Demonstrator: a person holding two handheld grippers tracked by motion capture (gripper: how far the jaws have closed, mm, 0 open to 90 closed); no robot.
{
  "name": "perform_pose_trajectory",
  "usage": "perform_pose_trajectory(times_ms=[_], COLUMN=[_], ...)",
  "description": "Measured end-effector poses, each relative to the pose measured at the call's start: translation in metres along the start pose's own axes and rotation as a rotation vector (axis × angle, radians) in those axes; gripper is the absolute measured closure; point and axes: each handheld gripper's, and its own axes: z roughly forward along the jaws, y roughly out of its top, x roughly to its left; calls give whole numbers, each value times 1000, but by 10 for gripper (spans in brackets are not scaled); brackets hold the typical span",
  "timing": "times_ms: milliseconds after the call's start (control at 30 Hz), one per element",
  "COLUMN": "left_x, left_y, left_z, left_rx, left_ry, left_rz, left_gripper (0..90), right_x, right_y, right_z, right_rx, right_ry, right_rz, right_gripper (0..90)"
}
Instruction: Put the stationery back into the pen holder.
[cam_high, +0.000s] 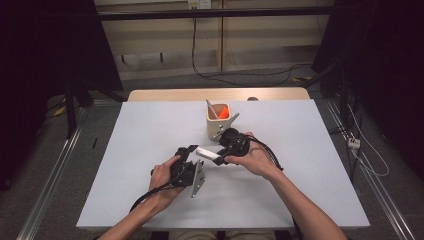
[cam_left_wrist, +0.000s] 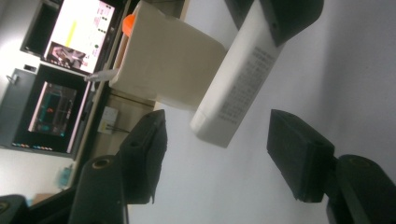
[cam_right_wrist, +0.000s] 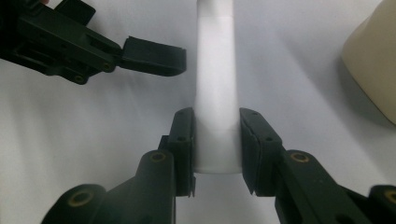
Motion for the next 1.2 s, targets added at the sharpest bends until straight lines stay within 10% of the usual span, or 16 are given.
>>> perform_pose_trajectory(times_ms=[300,733,933,1200], left_x=[-13,-21,-20,-14], left_y=[10,13,16,13], left_z=[0,7,6,9], left_rx=[-7,-15,-33,-57], left_ry=[45,48,33,-22], left_rz=[203,289,242,72], left_gripper=[571,682,706,707], right_x=[3,-4,-5,-6], right_y=[6,3,-3,-10], right_z=[3,5,0,-5], right_rx=[6,-4,-44,-103], right_ry=[29,58,76,71], right_rz=[7,37,52,56], right_gripper=[674,672,665,557])
